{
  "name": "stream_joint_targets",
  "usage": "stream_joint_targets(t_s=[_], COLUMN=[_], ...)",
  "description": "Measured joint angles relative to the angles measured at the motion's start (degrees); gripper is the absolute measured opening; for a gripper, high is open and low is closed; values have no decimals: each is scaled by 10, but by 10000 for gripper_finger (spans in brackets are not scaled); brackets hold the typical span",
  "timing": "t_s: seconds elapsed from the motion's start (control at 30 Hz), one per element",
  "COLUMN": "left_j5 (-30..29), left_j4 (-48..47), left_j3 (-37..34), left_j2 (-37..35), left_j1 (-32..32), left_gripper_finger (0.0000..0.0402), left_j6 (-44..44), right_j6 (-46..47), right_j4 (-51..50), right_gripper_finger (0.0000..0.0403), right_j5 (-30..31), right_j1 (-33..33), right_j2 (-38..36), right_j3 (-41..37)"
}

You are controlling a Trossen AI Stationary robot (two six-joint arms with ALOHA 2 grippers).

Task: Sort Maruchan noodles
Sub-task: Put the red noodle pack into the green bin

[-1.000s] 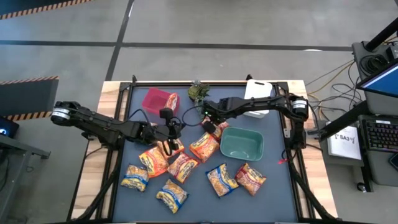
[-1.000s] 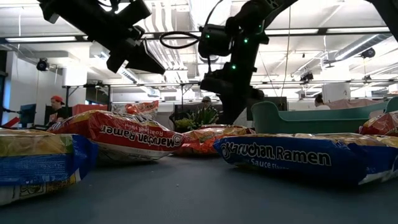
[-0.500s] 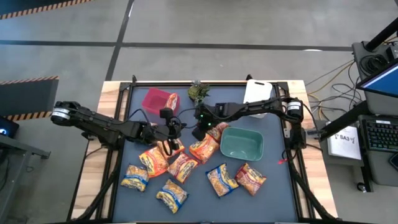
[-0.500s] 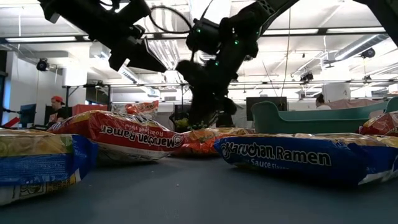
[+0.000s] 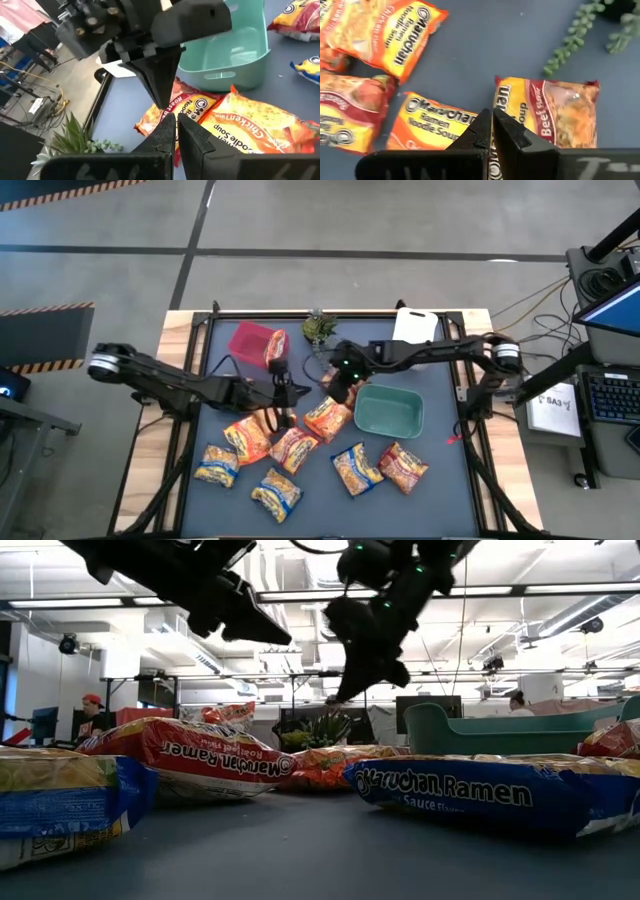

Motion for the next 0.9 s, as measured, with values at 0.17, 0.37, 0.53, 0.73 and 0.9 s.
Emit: stream_joint_targets(t_s=[0.17,0.37,0.53,0.73,0.9], left_j5=[0,0,1,1,-4], left_j4=[25,106,186,179,166], left_j3=[0,0,5,46,56], left_j2=[16,53,104,150,160], left_j1=[0,4,14,43,68], left_gripper_finger=[1,1,1,1,0], left_j6=[-29,-72,-65,-54,-28], right_j6=[7,10,-10,-58,-88], right_j4=[104,233,306,310,307], right_gripper_finger=[9,9,9,9,9], right_j5=[0,34,41,40,24], right_j1=[-1,-11,-17,-36,-69], right_j2=[-51,-80,-72,-76,-79], right_j3=[-92,-176,-208,-217,-212])
